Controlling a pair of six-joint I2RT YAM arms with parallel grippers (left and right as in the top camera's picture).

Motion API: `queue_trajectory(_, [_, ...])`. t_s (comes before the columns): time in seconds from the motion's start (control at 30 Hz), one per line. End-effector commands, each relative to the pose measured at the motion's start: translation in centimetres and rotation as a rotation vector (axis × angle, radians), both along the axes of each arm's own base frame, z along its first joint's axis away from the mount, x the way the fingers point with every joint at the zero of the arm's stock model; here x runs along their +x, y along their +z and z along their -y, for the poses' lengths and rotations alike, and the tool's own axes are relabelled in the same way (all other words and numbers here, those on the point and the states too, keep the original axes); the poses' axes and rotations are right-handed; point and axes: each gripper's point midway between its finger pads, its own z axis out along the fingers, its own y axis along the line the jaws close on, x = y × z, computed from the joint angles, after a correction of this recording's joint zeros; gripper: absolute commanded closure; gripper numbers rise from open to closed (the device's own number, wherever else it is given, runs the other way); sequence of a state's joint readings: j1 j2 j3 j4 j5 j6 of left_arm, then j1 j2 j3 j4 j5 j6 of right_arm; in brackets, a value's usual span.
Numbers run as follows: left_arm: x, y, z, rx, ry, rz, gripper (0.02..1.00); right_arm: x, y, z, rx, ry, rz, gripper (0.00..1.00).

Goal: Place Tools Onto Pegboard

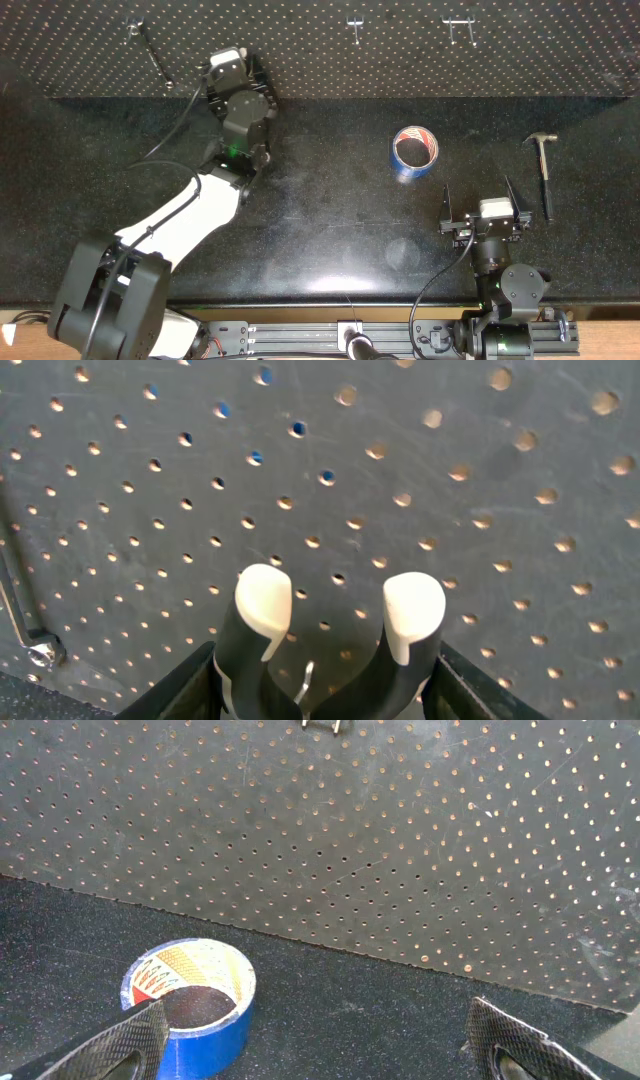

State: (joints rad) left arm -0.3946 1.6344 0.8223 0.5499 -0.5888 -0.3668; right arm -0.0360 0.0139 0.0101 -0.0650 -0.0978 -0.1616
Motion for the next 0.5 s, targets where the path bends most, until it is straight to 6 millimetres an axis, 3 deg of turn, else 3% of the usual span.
queue_trajectory(0.03, [0.4, 0.0, 0.7, -0.042, -0.05, 0.0, 0.088, 0.0, -0.1, 0.0, 0.015, -0.002, -0.001, 0.027])
queue_trajectory(0.07, [0.3, 0.3, 0.8, -0.046, -0.059, 0.003, 0.02, 0.0, -0.1, 0.0, 0.014, -0.002, 0.0, 0.025])
queue_trajectory(0.17, [-1.6, 3.5, 0.1, -0.044, -0.064, -0.005, 0.023, 0.0, -0.1, 0.0, 0.014, -0.002, 0.0, 0.025])
queue_trajectory(0.23, [-5.4, 6.0, 0.0, -0.048, -0.144, -0.066, 0.023, 0.0, -0.1, 0.0, 0.014, -0.002, -0.001, 0.027])
queue_trajectory(0.27, [-8.8, 7.8, -0.1, -0.072, -0.218, -0.062, 0.023, 0.0, -0.1, 0.0, 0.014, -0.002, -0.001, 0.025])
queue_trajectory(0.33, [-13.8, 10.0, -1.5, -0.126, -0.286, 0.056, 0.023, 0.0, -0.1, 0.0, 0.015, -0.002, 0.0, 0.027])
queue_trajectory(0.4, [-18.1, 9.6, -3.9, -0.14, -0.302, 0.169, 0.023, 0.0, -0.1, 0.0, 0.014, -0.002, 0.0, 0.027])
queue_trajectory(0.43, [-19.4, 8.7, -4.9, -0.131, -0.298, 0.204, 0.023, 0.0, -0.1, 0.0, 0.014, -0.002, 0.0, 0.025])
queue_trajectory(0.5, [-20.7, 6.8, -4.9, -0.104, -0.365, 0.225, 0.023, 0.0, -0.1, 0.0, 0.014, -0.002, 0.0, 0.025])
